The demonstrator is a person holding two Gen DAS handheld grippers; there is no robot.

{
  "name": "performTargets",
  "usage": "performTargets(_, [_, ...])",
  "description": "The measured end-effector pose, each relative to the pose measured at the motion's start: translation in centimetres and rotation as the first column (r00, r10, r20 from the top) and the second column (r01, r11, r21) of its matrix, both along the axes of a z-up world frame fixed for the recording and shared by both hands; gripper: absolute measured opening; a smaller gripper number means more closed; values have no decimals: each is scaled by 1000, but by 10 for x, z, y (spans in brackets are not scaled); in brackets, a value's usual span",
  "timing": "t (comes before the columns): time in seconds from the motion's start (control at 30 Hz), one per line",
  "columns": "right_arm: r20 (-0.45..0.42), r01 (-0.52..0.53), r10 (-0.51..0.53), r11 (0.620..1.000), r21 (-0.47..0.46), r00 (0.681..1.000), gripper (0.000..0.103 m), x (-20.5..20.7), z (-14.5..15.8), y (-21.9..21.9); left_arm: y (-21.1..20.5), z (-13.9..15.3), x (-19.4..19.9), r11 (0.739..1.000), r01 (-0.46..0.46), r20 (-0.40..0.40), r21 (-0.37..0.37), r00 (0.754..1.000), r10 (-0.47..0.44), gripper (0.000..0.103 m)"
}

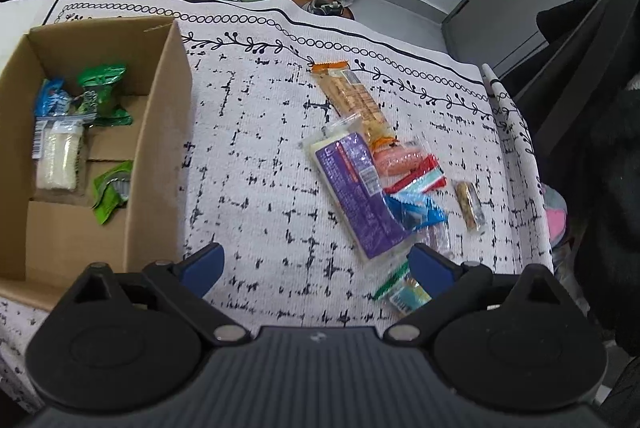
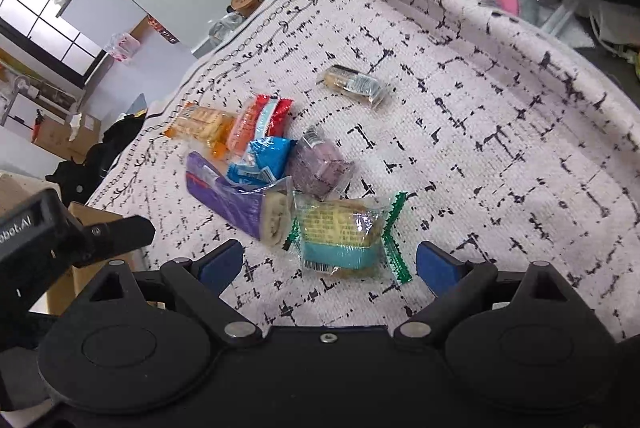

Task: Organize snacks
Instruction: 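Move both tools back over the remaining snacks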

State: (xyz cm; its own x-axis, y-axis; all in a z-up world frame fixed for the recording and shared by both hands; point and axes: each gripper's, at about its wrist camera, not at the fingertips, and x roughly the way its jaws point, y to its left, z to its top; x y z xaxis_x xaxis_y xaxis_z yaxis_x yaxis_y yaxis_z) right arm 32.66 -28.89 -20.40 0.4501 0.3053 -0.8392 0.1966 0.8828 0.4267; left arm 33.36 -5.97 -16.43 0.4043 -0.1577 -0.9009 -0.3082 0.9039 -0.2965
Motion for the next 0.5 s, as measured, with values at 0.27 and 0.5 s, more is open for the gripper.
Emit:
performTargets(0.27, [-14, 22, -22, 999, -36, 1000, 89, 11, -17, 7, -7, -15, 17, 1000, 10, -9, 16, 1000, -10, 93])
performTargets(0.5, [-40, 44, -48, 995, -90, 998, 56, 18, -24, 8, -11, -27, 33, 1000, 11, -13, 6, 1000, -11, 90])
